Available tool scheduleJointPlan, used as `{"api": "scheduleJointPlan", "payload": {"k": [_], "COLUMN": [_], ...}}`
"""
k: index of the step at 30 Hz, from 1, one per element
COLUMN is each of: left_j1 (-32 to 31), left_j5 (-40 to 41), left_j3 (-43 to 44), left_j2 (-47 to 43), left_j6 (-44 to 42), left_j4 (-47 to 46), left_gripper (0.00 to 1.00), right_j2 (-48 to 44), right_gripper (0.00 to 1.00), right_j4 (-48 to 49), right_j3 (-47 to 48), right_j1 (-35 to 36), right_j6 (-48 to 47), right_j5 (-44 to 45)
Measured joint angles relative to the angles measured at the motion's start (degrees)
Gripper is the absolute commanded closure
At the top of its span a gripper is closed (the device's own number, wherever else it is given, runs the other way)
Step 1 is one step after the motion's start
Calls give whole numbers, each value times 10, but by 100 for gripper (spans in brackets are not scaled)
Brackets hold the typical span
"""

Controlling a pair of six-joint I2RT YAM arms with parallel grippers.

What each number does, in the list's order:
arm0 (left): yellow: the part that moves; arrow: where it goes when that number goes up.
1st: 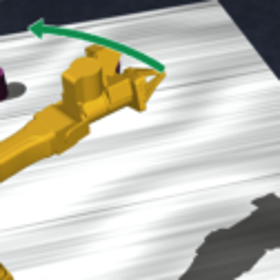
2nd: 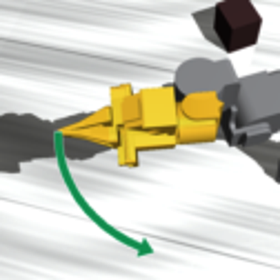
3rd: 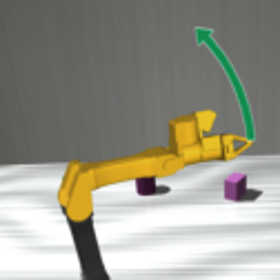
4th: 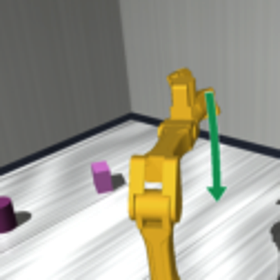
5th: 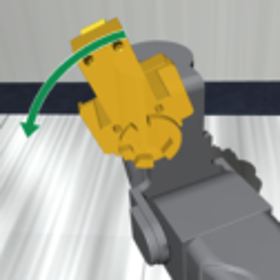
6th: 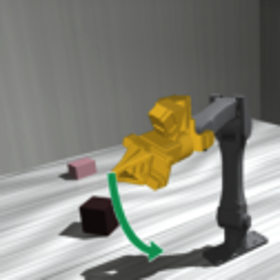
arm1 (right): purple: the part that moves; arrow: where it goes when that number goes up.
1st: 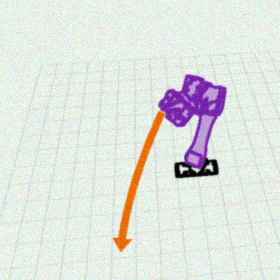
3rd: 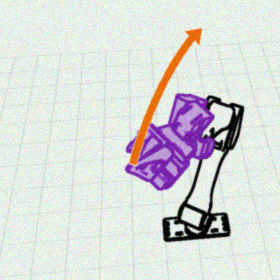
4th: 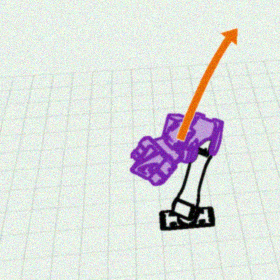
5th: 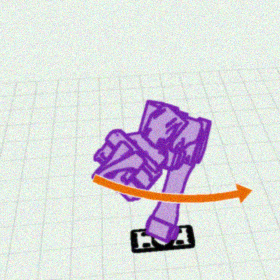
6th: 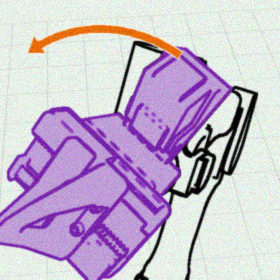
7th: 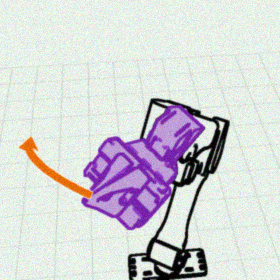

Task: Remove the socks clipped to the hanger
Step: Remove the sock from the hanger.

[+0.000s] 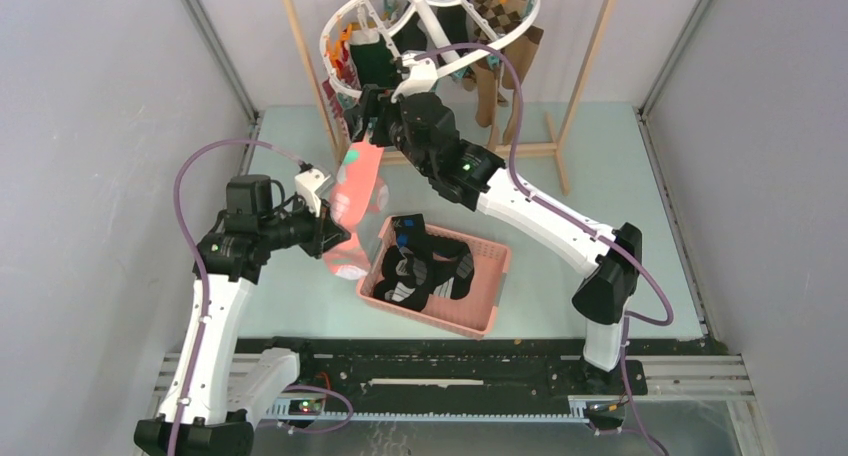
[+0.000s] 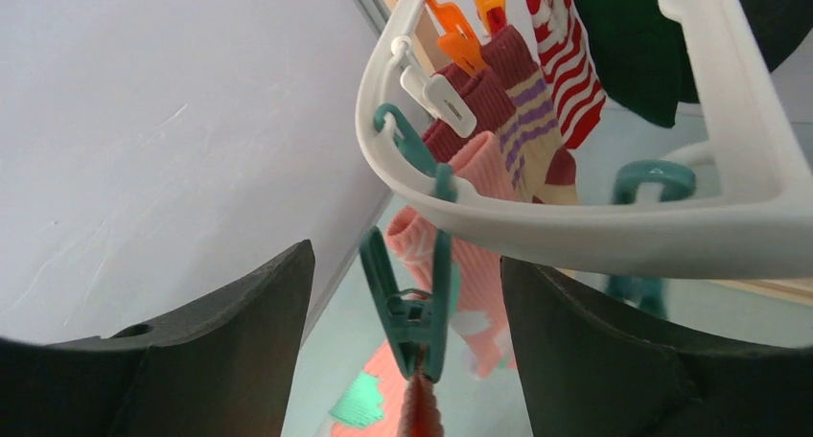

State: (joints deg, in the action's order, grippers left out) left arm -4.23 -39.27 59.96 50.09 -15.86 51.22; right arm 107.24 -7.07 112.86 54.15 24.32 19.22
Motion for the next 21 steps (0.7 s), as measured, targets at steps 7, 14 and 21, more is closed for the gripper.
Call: {"api": "scheduleJointPlan", "payload": {"k": [7,14,21], "left_j1": [-2,-2,-2], "left_j5": [1,2,2], "left_j3": [0,0,0], "left_j2": [-2,-3,-4], "left_j6": [0,4,4], "left_j4": [-1,-1,-6], "left_gripper": [97,98,98], "right_j2": [0,14,25], "right_gripper": [37,62,36], "right_j4": [0,-6,-16], "right_j3": [-8,33,64], "right_j1": [-1,-10,-12], "right_j6": [-3,-4,-3], "right_j5": [6,-5,-18]}}
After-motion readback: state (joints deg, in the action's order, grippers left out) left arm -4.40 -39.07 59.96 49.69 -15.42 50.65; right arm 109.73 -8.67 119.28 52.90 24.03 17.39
